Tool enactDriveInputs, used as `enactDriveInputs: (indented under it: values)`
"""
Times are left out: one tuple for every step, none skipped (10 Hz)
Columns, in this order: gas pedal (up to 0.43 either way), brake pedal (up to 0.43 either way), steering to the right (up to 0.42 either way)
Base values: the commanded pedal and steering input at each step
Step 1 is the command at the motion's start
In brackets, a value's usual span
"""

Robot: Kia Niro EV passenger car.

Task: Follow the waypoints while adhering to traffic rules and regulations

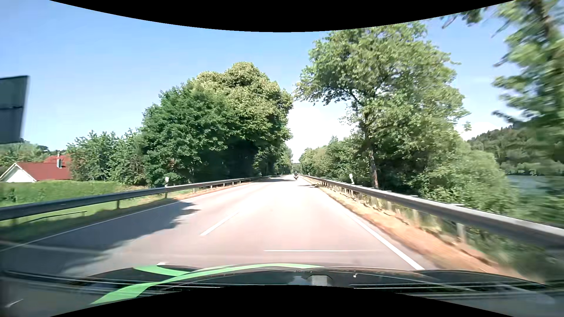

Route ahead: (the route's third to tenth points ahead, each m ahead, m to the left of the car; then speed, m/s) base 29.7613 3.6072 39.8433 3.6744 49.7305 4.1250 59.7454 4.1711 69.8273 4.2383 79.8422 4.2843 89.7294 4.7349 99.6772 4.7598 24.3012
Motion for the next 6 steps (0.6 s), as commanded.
enactDriveInputs:
  values:
    - [0.22,0.0,-0.002]
    - [0.22,0.0,-0.002]
    - [0.22,0.0,-0.002]
    - [0.22,0.0,-0.003]
    - [0.22,0.0,-0.003]
    - [0.22,0.0,-0.003]
